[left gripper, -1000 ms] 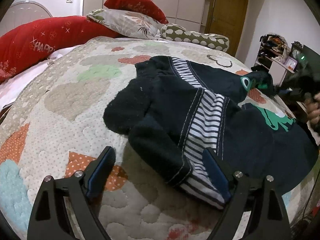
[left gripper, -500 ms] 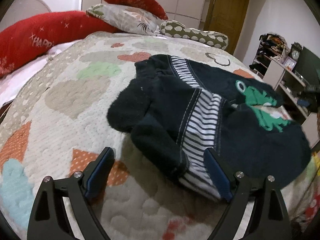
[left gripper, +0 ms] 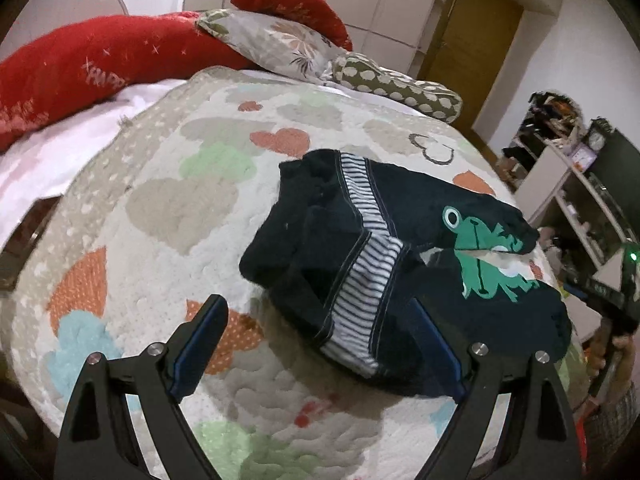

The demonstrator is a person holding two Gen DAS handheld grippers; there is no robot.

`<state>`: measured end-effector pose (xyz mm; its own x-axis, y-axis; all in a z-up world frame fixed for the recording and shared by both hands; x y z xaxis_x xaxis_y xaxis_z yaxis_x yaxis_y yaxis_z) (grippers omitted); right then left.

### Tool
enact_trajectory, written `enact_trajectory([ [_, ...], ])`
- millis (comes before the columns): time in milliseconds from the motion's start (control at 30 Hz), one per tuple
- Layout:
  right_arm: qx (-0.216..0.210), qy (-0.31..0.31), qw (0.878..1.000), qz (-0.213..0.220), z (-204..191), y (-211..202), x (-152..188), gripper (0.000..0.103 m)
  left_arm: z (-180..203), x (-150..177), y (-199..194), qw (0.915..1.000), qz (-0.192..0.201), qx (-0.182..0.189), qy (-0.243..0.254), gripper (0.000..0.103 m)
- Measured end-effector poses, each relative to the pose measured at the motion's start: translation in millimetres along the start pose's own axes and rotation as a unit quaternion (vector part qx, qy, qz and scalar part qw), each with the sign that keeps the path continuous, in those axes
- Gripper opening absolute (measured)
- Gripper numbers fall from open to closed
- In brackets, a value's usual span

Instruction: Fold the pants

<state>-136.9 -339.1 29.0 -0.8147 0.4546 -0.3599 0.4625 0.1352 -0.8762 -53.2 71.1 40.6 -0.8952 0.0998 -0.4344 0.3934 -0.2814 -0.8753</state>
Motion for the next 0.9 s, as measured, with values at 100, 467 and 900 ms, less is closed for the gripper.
enact_trajectory([
  [100,0.021,-0.029,0.999,0.004,-2,0,9,0.054,11,-1,2,0.9999,-0.007,-0.013,0.001,0.09],
  [467,0.067,-0.063,0.995,0.037,13,-30,59,0.059,-44,-16,46,0.9881,-0.026,0.056,-0.141,0.09],
  [900,0.036,-0.038,0.998,0.039,1,-32,58,0.059,-44,15,54,0.9831,-0.116,0.025,-0.14,0.009],
])
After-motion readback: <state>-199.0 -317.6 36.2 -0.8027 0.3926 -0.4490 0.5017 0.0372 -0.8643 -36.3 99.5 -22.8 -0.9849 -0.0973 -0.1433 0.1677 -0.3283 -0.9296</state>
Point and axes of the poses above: each gripper's, at about its wrist camera, not at the fingertips, and y roughly the way its jaws point, z to its right, x to its underside, the point moved 6 cm from there along y, roughly the way its jaws point, and after that the axes turned 14 degrees about -z, right-handed, at the moved point
